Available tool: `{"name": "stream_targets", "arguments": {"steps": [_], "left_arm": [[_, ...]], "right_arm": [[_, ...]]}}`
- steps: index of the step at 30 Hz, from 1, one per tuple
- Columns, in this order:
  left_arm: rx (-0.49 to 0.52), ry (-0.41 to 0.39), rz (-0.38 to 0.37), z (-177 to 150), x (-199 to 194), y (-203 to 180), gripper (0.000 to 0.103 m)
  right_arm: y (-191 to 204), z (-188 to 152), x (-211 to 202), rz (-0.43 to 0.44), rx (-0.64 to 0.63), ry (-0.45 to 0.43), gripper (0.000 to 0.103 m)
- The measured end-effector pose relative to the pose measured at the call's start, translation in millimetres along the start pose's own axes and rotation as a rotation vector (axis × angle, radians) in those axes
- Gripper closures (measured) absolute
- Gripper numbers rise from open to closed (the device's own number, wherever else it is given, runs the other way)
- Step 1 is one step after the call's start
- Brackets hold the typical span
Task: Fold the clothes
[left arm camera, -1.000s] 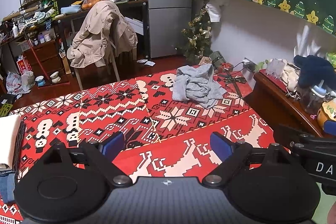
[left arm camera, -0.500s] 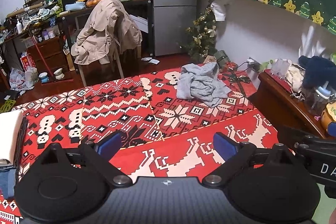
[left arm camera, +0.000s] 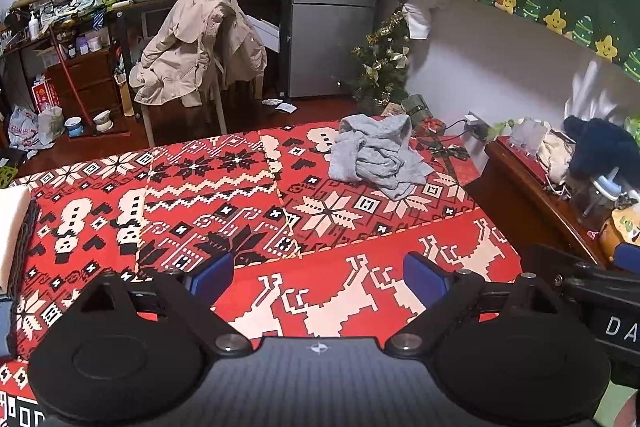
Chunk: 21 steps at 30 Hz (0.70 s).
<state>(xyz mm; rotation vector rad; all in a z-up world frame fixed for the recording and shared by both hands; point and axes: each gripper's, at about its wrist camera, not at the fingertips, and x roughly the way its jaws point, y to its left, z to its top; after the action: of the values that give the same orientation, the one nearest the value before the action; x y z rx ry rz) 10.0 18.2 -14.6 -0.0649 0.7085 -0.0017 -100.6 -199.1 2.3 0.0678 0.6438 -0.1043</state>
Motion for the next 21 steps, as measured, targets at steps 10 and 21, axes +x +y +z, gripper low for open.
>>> {"name": "stream_targets", "arguments": {"steps": [10, 21], "left_arm": [[-0.039, -0.011, -0.021, -6.7, 4.8, 4.1, 0.011], [-0.026, 0.007, -0.002, -7.4, 12.2, 4.9, 0.010]], "right_arm": [[-0.7, -0.8, 5.7, 0.006, 0.005, 0.013, 0.001], [3.7, -4.8, 15.0, -0.010, 0.010, 0.027, 0.001]]}}
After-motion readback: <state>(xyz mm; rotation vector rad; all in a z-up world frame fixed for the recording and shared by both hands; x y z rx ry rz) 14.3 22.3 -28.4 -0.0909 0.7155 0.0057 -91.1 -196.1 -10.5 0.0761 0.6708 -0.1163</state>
